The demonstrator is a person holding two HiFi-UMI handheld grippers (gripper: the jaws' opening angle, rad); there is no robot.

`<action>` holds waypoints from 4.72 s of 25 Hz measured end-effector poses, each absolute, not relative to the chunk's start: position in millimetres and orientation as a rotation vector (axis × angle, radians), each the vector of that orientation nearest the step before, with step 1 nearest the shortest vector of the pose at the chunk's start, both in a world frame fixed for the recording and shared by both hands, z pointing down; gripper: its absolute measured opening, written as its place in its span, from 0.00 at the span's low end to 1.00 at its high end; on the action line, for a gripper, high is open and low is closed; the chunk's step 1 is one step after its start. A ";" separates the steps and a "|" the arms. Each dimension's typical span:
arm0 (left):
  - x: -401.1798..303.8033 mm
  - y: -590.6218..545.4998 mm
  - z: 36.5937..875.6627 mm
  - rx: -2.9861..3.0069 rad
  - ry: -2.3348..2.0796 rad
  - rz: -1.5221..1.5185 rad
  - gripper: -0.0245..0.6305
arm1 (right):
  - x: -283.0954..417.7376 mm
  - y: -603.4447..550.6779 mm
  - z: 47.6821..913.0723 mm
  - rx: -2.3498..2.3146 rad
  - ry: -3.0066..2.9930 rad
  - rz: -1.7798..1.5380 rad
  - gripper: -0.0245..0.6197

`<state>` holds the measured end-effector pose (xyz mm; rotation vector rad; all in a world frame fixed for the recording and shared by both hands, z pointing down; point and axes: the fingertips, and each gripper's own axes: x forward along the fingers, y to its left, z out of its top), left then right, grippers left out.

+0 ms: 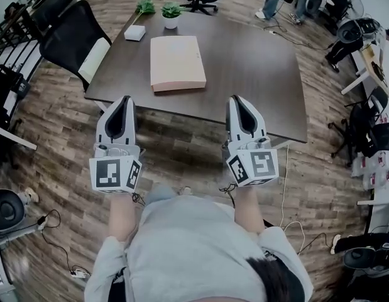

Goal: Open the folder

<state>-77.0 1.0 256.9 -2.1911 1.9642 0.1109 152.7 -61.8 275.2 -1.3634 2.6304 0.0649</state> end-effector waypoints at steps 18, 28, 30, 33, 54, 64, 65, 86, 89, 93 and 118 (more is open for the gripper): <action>-95.0 -55.0 278.0 -2.238 1.994 0.097 0.05 | 138.5 -112.6 290.5 -1.393 2.648 0.031 0.06; -122.8 -134.8 282.5 -2.253 1.961 0.036 0.05 | 110.2 -184.6 294.6 -1.430 2.642 0.023 0.06; -129.5 -149.2 285.3 -2.254 1.950 0.008 0.05 | 99.8 -198.9 296.8 -1.426 2.650 0.021 0.06; -139.7 -169.8 290.6 -2.268 1.930 -0.032 0.05 | 84.1 -217.8 300.2 -1.427 2.661 0.009 0.06; -120.3 -266.7 442.3 -2.447 1.534 -0.745 0.06 | 60.2 -279.2 342.3 -1.580 2.693 -0.109 0.06; -84.8 -267.2 509.9 -2.411 1.207 -1.067 0.16 | 65.6 -283.1 353.9 -1.646 2.677 -0.150 0.06; -81.6 -266.9 514.6 -2.401 1.178 -1.094 0.16 | 66.5 -283.3 354.0 -1.652 2.675 -0.151 0.06; -64.8 -271.0 569.6 -2.242 0.975 -1.358 0.19 | 87.4 -282.4 363.4 -1.770 2.619 -0.186 0.06; -64.5 -272.2 568.5 -2.224 0.982 -1.350 0.19 | 86.9 -283.5 364.1 -1.771 2.619 -0.185 0.06; -64.1 -274.1 566.5 -2.175 0.983 -1.359 0.19 | 84.6 -284.6 362.9 -1.764 2.621 -0.182 0.06; -75.5 -272.5 557.2 -2.357 1.187 -1.225 0.10 | 77.8 -279.7 352.9 -1.728 2.637 -0.148 0.06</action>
